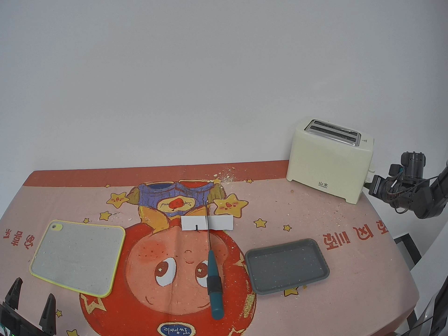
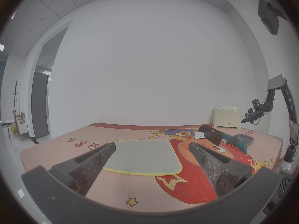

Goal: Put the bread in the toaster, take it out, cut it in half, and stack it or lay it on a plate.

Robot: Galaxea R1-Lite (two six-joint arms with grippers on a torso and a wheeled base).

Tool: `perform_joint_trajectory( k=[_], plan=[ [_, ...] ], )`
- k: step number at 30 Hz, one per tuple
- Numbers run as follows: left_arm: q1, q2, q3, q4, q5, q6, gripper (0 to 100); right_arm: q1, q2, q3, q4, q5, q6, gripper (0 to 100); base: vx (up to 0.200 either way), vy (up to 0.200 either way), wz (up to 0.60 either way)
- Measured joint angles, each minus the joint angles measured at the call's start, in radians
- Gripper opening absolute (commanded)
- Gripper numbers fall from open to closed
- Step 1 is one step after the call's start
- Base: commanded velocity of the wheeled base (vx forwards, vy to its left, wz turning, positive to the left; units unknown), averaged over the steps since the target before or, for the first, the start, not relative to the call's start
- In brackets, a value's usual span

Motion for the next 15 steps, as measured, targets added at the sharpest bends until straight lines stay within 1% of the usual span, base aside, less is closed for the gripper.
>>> perform_joint_trajectory(
  k=[15],
  plan=[
    [0.0,0.0,0.0,0.0,0.0,0.0,100,-0.003,0.02,-0.006,0.0,-0.001,0.0,0,0.0,0.0,0.0]
  ],
)
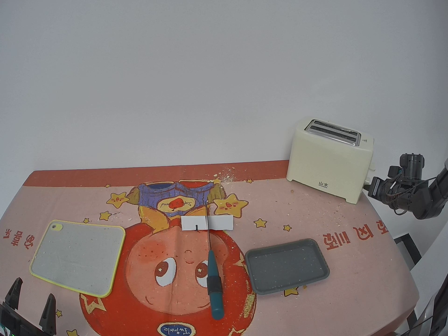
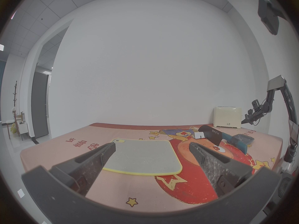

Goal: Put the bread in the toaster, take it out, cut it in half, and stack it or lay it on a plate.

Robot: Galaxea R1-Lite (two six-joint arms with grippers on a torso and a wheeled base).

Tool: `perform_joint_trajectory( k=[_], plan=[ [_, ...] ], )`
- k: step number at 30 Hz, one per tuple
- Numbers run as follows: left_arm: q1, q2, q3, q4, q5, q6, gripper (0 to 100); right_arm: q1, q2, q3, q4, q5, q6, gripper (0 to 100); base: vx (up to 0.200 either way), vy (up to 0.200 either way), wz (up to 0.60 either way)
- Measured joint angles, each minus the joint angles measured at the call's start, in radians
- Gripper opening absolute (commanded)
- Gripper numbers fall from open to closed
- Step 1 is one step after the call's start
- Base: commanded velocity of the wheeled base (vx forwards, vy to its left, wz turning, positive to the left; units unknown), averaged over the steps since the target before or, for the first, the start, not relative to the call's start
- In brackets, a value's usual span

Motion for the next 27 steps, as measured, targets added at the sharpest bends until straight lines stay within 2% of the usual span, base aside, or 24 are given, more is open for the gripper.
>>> perform_joint_trajectory(
  k=[6,13,21,27],
  plan=[
    [0.001,0.0,0.0,0.0,0.0,0.0,100,0.0,0.006,0.0,-0.001,0.0,0.0,0,0.0,0.0,0.0],
    [0.0,0.0,0.0,0.0,0.0,0.0,100,0.006,-0.027,0.042,0.001,0.003,0.0,0,0.0,0.0,0.0],
    [0.001,0.0,0.0,0.0,0.0,0.0,100,0.033,-0.194,0.1,0.009,0.008,0.007,0,0.0,0.0,0.0],
    [0.001,0.0,0.0,0.0,0.0,0.0,100,0.049,-0.372,0.079,0.084,0.011,-0.01,0,0.0,0.0,0.0]
  ],
)
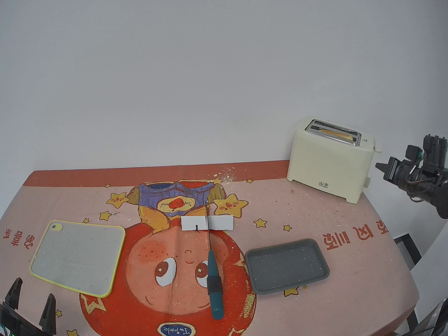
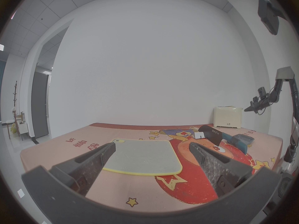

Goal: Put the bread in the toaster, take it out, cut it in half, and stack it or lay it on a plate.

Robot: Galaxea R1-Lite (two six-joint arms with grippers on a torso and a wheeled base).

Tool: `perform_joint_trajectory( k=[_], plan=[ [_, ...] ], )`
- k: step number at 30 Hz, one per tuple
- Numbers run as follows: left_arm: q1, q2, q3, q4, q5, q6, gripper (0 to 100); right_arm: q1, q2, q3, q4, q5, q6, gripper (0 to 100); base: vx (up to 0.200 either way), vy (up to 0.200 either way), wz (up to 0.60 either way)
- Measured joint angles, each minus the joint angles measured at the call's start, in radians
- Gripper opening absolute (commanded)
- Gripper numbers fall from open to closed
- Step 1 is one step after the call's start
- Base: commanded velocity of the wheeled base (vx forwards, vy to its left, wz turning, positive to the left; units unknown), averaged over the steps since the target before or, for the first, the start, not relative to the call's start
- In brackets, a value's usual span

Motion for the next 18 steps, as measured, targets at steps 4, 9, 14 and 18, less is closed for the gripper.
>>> perform_joint_trajectory(
  k=[4,9,14,18],
  plan=[
    [-0.001,0.0,0.0,0.0,0.0,0.0,100,0.007,-0.069,-0.097,0.129,0.019,-0.056,0,0.0,0.0,0.0],
    [0.0,0.0,0.0,0.0,0.0,0.0,100,0.011,-0.094,-0.249,0.281,0.07,-0.119,100,0.0,0.0,0.0],
    [0.0,0.0,0.0,0.0,0.0,0.0,100,0.02,-0.056,-0.37,0.334,0.183,-0.204,100,0.0,0.0,0.0],
    [0.0,0.0,0.0,0.0,0.0,0.0,100,0.023,0.006,-0.41,0.344,0.21,-0.252,100,0.0,0.0,0.0]
  ],
)
